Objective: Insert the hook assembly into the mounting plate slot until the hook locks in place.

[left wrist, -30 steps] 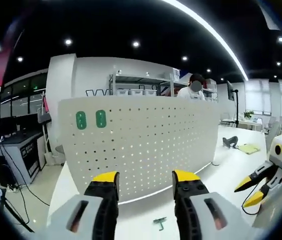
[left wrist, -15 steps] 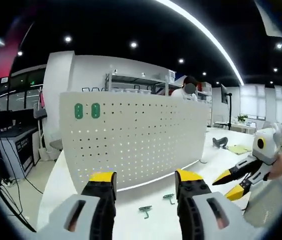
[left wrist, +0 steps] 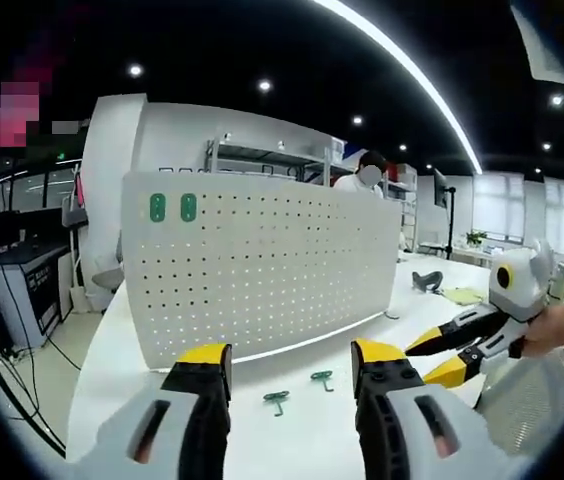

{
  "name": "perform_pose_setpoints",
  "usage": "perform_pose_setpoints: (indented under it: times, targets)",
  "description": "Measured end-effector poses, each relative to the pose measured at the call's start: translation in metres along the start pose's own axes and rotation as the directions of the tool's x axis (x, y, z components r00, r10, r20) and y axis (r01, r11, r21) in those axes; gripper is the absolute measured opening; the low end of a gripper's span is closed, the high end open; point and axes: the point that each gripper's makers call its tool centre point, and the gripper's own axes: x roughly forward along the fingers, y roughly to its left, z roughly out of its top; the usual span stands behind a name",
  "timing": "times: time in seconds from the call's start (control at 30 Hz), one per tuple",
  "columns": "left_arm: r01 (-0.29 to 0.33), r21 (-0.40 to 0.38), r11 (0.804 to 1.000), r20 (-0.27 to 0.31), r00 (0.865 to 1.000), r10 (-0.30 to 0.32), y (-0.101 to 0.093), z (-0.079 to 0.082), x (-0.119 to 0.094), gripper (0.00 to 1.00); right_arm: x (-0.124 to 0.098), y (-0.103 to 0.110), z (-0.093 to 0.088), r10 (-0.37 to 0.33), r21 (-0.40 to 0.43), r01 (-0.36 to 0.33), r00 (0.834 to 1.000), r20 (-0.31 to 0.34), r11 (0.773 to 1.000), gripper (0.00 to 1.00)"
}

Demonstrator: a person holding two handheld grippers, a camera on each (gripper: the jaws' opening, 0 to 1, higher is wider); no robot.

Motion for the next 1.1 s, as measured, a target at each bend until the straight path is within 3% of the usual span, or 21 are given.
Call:
perform_pose_setpoints:
  times: [0.4, 1.1]
  targets:
    - [0.005, -0.005, 1.0, -0.006, 1.0, -0.005, -0.003, -0.007, -0.005, 0.51, 0.006, -0.008, -0.002, 0.006, -0.009, -0.006, 1.0, -0.011, 1.0, 0.31]
    - [0.018, -0.02, 1.0, -0.013, 1.0, -0.018, -0.001, -0.027, -0.005, 0.59, 0.042, -0.015, -0.007, 0.062, -0.058, -0.068, 0.994, -0.09, 0.996, 0.32]
